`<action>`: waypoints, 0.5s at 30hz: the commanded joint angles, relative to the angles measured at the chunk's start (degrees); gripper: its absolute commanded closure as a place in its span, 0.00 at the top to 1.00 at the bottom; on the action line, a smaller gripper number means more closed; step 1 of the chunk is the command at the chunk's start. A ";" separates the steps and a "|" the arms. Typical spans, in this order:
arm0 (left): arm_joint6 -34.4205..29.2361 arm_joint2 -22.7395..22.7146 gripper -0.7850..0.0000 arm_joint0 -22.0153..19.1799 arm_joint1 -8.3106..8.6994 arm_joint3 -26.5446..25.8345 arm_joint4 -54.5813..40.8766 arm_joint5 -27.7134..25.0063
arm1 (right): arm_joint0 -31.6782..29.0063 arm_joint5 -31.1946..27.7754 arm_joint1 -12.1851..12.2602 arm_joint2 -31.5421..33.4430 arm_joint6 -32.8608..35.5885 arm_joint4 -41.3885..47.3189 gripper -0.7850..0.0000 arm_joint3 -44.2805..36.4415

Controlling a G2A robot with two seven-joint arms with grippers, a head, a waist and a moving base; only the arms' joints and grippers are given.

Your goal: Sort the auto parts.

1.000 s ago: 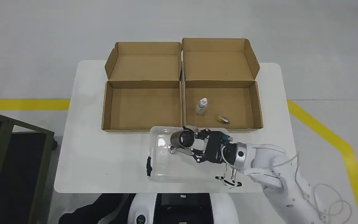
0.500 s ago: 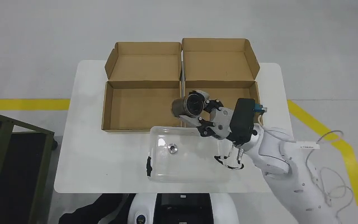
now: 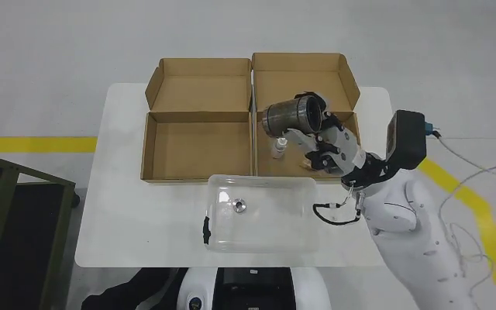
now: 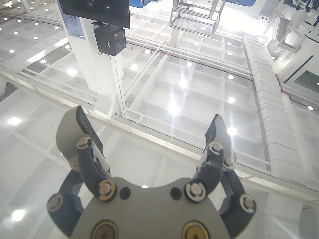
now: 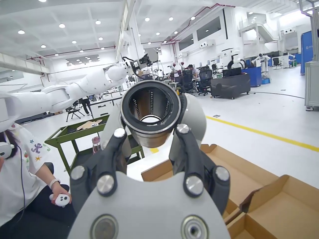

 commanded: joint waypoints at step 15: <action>0.00 0.00 1.00 0.00 0.00 0.00 0.00 0.00 | 0.56 0.91 -0.72 -1.64 2.61 -3.43 0.00 1.62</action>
